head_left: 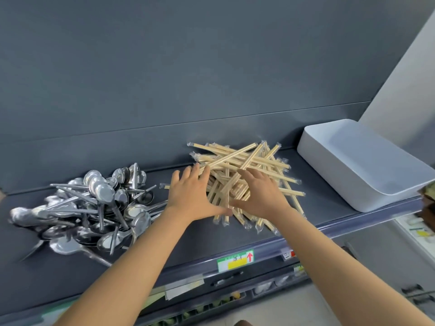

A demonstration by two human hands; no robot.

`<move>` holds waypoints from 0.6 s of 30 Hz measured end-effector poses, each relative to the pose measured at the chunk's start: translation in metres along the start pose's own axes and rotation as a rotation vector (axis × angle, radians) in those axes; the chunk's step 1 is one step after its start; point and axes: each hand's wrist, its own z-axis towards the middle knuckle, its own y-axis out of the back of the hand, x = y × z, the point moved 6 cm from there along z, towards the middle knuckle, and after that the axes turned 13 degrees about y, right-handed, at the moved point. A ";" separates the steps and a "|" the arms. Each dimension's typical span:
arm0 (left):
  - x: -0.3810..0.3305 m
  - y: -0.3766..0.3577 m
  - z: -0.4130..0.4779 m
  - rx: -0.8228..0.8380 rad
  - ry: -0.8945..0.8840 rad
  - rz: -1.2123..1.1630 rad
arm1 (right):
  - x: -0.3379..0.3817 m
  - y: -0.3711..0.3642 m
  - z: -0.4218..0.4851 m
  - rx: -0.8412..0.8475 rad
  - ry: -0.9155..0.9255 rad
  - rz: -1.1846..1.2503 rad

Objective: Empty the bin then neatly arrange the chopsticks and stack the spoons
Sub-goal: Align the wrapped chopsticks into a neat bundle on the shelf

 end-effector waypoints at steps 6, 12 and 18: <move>-0.037 -0.001 0.016 0.048 -0.084 -0.049 | -0.040 -0.002 -0.007 0.111 -0.038 0.027; -0.067 0.003 0.061 0.062 -0.021 -0.036 | -0.090 0.007 0.022 0.110 0.030 0.085; -0.078 -0.001 0.105 0.199 0.028 0.056 | -0.118 0.006 0.061 0.223 0.262 -0.082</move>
